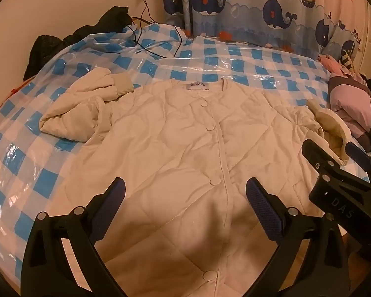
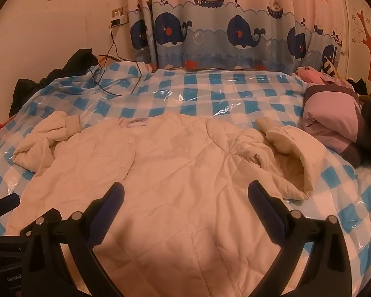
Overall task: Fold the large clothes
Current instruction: 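Reach the right gripper to the ribbed sleeve cuff and grasp it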
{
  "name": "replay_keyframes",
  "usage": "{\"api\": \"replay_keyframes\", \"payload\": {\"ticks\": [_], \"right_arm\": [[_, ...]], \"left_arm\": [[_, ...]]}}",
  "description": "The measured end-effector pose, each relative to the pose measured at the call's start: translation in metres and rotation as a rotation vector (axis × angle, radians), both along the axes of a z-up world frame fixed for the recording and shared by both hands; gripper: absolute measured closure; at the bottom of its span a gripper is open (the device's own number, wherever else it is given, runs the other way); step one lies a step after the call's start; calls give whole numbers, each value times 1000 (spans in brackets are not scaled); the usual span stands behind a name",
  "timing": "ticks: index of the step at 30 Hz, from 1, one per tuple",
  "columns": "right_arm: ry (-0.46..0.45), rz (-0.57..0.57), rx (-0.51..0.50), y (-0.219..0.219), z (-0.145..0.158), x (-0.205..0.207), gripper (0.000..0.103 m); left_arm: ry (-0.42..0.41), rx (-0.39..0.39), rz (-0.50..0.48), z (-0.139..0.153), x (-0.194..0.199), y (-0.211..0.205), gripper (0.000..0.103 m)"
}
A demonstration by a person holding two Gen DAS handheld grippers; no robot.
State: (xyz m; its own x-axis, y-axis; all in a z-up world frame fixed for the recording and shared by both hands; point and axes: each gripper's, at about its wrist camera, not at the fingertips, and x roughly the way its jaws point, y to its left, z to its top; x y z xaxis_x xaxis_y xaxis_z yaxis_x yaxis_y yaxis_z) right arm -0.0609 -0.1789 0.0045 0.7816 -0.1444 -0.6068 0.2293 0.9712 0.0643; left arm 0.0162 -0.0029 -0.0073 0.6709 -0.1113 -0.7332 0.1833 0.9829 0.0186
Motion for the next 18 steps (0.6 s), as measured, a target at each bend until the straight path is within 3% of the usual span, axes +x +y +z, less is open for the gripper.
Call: {"api": "replay_keyframes", "payload": {"ticks": [18], "right_arm": [[5,-1,-1,0,-1,0,7]], "left_arm": [[-2,-3,1,1,1,0,9]]}}
